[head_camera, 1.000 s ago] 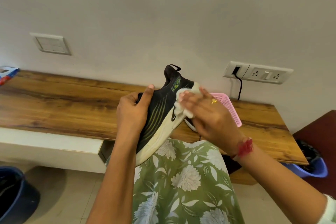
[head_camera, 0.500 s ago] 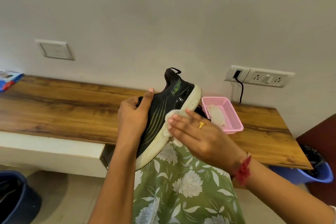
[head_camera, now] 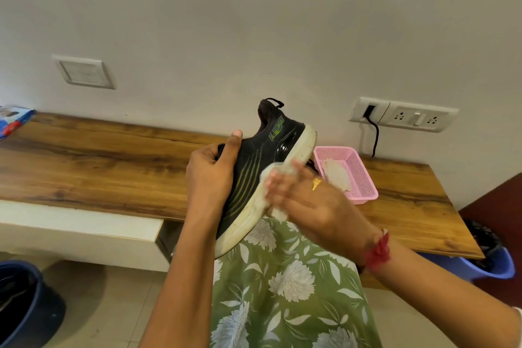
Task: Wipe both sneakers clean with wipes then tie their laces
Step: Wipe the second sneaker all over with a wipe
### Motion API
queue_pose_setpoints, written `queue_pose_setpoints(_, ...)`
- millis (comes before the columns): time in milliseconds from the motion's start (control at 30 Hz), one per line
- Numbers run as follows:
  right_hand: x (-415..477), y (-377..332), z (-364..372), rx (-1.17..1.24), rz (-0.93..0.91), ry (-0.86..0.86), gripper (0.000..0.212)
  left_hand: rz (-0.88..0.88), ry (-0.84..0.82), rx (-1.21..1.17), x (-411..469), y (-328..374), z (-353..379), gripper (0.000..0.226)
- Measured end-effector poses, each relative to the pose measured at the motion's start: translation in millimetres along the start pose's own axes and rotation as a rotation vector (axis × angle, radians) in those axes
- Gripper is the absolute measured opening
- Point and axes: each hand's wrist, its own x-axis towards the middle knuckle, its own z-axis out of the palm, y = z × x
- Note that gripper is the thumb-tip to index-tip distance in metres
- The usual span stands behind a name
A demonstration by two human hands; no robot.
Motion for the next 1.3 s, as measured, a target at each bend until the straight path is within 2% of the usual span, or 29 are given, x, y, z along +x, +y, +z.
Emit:
queue_pose_setpoints(67, -3, 0, -1, 0.009, -0.075, -0.040, 0.022, -0.001, -0.009, -0.013, 0, -1, -1, 0.061)
queue_pose_setpoints(167, 3, 12, -5, 0.056, 0.133, 0.085, 0.027, -0.009, -0.004, -0.028, -1, 0, 1, 0.061)
queue_pose_setpoints(233, 4, 1, -2, 0.067, 0.152, 0.066, 0.025, 0.003, 0.011, -0.004, 0, 0, 2, 0.061)
queue_pose_setpoints(300, -1, -15, 3, 0.185, 0.095, 0.012, 0.026, 0.004, 0.012, 0.004, 2, -3, 0, 0.063)
queue_pose_setpoints(333, -1, -20, 0, 0.316, 0.133, 0.015, 0.027, -0.005, 0.007, -0.011, 2, -5, -2, 0.064)
queue_pose_setpoints(400, 11, -16, -16, 0.670, 0.419, 0.157, 0.024, -0.028, -0.012, -0.044, 2, -7, -3, 0.062)
queue_pose_setpoints(467, 24, 4, -30, 0.868, 0.718, 0.417, 0.021, -0.035, -0.052, -0.054, 0, -5, -1, 0.064)
queue_pose_setpoints(500, 31, 15, -36, 0.828, 0.807, 0.485, 0.019, -0.028, -0.069, -0.047, -1, -3, 0, 0.065)
queue_pose_setpoints(567, 39, 34, -39, 0.650, 0.869, 0.434, 0.015, -0.012, -0.079, -0.042, -3, -1, 3, 0.065)
queue_pose_setpoints(700, 37, 34, -31, 0.564, 0.868, 0.113, 0.025, 0.042, -0.037, -0.052, -8, -1, 5, 0.078)
queue_pose_setpoints(867, 33, 12, -20, 0.304, 0.691, 0.222, 0.035, 0.037, -0.021, -0.085, -13, 1, 5, 0.076)
queue_pose_setpoints(967, 27, -6, -10, 0.158, 0.580, 0.131, 0.042, 0.015, 0.029, -0.099, -13, 1, 5, 0.056)
queue_pose_setpoints(1067, 18, -41, 8, 0.055, 0.536, 0.071, 0.045, 0.004, 0.083, -0.143, -9, -1, 3, 0.056)
queue_pose_setpoints(1133, 11, -65, 18, 0.095, 0.475, 0.031, 0.046, 0.000, 0.097, -0.148, -6, -4, 1, 0.059)
queue_pose_setpoints(1200, 11, -72, 13, 0.263, 0.469, 0.032, 0.043, 0.005, 0.102, -0.114, -4, -7, -2, 0.060)
queue_pose_setpoints(1300, 27, -44, -11, 0.470, 0.644, 0.236, 0.042, -0.016, 0.073, -0.117, -4, -7, -4, 0.055)
